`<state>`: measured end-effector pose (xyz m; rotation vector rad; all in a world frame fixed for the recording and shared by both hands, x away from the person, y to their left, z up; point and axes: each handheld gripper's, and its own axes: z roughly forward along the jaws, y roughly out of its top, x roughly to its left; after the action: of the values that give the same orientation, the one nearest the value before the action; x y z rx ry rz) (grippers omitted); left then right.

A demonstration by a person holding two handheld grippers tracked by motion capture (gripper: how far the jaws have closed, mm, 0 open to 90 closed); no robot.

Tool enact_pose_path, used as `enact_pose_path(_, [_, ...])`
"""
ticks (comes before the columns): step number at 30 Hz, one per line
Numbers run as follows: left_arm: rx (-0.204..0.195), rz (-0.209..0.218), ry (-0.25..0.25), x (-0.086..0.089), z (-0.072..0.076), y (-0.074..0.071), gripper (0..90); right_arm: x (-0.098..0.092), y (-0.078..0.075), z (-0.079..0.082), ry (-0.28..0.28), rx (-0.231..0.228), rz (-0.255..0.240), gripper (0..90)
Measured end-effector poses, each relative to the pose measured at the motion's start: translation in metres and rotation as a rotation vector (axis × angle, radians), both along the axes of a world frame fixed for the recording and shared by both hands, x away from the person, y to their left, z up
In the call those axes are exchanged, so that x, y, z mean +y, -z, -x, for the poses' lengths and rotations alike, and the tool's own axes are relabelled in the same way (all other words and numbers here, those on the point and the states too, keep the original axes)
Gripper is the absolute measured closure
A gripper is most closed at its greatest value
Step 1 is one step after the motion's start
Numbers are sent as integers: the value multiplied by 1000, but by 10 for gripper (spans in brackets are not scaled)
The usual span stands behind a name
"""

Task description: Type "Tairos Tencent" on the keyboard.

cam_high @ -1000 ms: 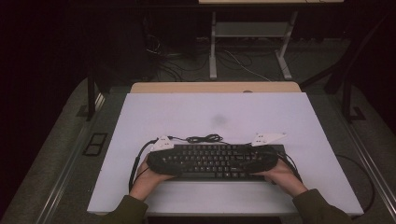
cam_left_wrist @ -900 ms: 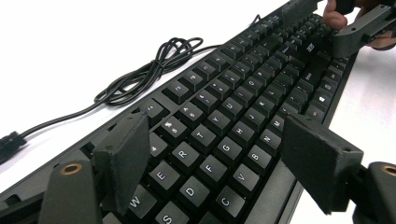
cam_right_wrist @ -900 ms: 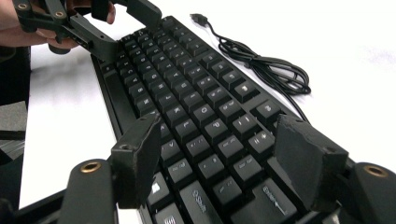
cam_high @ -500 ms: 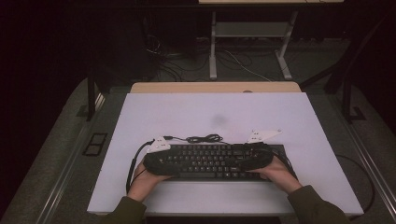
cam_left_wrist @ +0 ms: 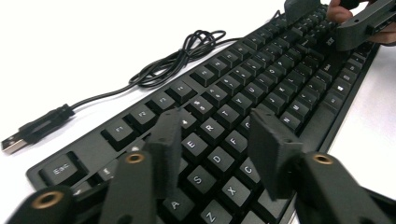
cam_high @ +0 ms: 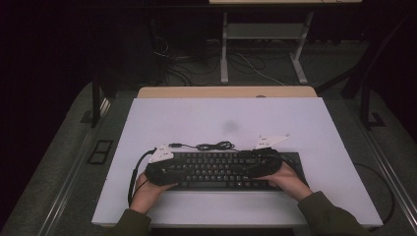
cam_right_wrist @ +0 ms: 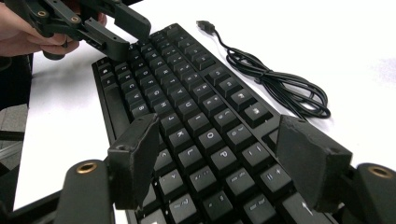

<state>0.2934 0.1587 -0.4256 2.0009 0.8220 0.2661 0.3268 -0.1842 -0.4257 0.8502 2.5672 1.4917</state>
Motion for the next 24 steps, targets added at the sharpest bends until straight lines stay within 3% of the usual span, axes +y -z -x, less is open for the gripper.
enact_pose_path(7, [5, -21, 3, 5, 1, -1, 769, 7, 0, -3, -4, 6, -7, 299])
enact_pose_path(13, [13, -51, 1, 9, 0, -1, 880, 13, -1, -6, -8, 3, -9, 298])
enact_pose_path(24, [16, -58, -35, 21, 2, -1, 893, 20, -4, -11, -10, -7, -14, 298])
